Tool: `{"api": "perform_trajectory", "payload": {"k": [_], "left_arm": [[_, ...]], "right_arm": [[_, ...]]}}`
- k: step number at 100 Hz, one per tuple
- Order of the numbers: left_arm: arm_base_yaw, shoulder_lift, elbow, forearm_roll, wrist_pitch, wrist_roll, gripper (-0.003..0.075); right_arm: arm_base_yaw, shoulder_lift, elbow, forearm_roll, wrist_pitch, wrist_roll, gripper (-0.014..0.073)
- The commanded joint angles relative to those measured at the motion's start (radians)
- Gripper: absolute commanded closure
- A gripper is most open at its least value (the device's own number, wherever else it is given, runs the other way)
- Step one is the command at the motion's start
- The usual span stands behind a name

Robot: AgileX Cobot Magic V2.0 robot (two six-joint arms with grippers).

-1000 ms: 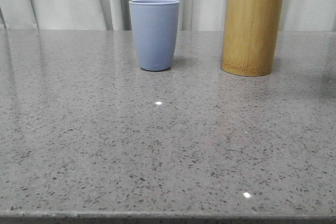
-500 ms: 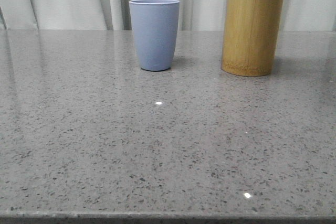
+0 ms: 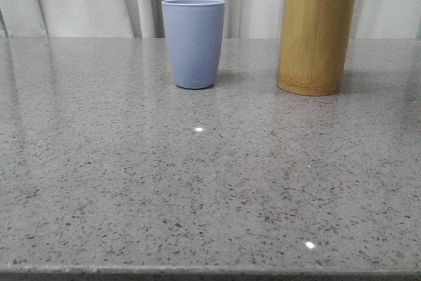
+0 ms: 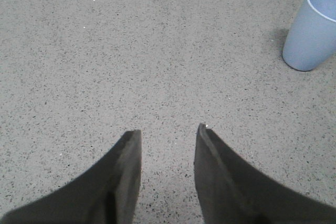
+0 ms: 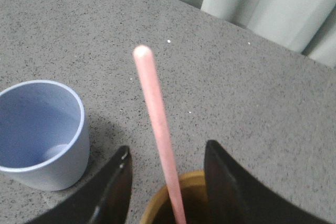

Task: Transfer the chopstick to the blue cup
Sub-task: 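Lower the right gripper over the bamboo cup and grasp the pink chopstick, then lift the pink chopstick out of the bamboo cup with the right gripper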

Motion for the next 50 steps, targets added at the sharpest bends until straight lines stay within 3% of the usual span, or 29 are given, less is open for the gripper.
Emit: {"api": "perform_trajectory", "payload": {"k": [1, 40, 50], "left_arm": [[0.003, -0.001, -0.025, -0.002, -0.071, -0.005, 0.0479], [0.003, -0.001, -0.025, 0.003, -0.071, -0.005, 0.0479], [0.003, -0.001, -0.025, 0.003, -0.071, -0.005, 0.0479]], "right_arm": [[0.013, -0.022, -0.04, 0.005, -0.101, -0.063, 0.0249], [0.022, 0.039, -0.04, 0.004, -0.202, -0.077, 0.0251], [0.022, 0.039, -0.04, 0.004, -0.221, -0.077, 0.0312]]}}
